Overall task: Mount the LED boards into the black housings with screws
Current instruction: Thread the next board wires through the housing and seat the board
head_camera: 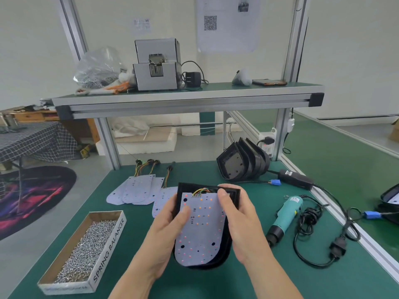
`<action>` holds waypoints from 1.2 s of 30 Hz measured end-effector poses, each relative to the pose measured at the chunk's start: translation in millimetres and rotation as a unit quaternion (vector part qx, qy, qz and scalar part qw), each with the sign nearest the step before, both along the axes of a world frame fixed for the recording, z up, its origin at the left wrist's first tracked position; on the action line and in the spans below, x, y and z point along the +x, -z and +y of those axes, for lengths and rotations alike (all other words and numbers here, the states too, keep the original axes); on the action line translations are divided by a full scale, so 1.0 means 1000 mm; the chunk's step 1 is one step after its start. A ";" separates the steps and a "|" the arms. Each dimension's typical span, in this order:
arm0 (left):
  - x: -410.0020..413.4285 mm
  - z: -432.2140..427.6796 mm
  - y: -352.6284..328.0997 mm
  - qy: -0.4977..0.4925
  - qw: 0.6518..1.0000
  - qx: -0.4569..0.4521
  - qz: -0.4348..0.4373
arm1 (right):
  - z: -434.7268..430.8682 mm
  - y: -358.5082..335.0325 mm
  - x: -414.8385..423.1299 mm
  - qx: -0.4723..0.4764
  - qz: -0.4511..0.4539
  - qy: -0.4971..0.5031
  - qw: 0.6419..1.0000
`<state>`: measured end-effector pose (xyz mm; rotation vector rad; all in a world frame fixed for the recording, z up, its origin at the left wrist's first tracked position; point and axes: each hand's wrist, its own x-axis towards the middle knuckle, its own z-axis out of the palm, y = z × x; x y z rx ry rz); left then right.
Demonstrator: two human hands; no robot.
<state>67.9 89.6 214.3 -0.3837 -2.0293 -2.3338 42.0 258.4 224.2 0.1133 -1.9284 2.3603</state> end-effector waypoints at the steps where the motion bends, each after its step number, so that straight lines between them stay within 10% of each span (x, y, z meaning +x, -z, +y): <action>1: 0.000 0.001 -0.003 -0.005 1.000 0.011 -0.010 | -0.001 0.001 0.001 0.000 -0.003 -0.013 1.000; 8: 0.002 -0.005 -0.006 -0.042 0.979 0.161 -0.117 | 0.010 -0.001 -0.007 -0.179 -0.084 -0.162 0.967; 14: 0.008 0.002 -0.005 -0.043 0.976 0.161 -0.141 | -0.001 0.003 -0.004 0.099 -0.111 -0.108 0.983; 26: 0.003 0.005 -0.018 -0.173 0.984 -0.017 0.041 | 0.006 -0.004 0.001 0.140 0.069 -0.087 0.984; 33: 0.012 -0.024 -0.006 0.200 0.979 -0.009 -0.043 | 0.010 0.001 -0.001 -0.041 -0.018 0.005 0.999; 36: 0.014 -0.016 0.003 0.168 0.984 -0.052 -0.008 | 0.011 -0.003 -0.003 -0.062 -0.031 0.003 0.998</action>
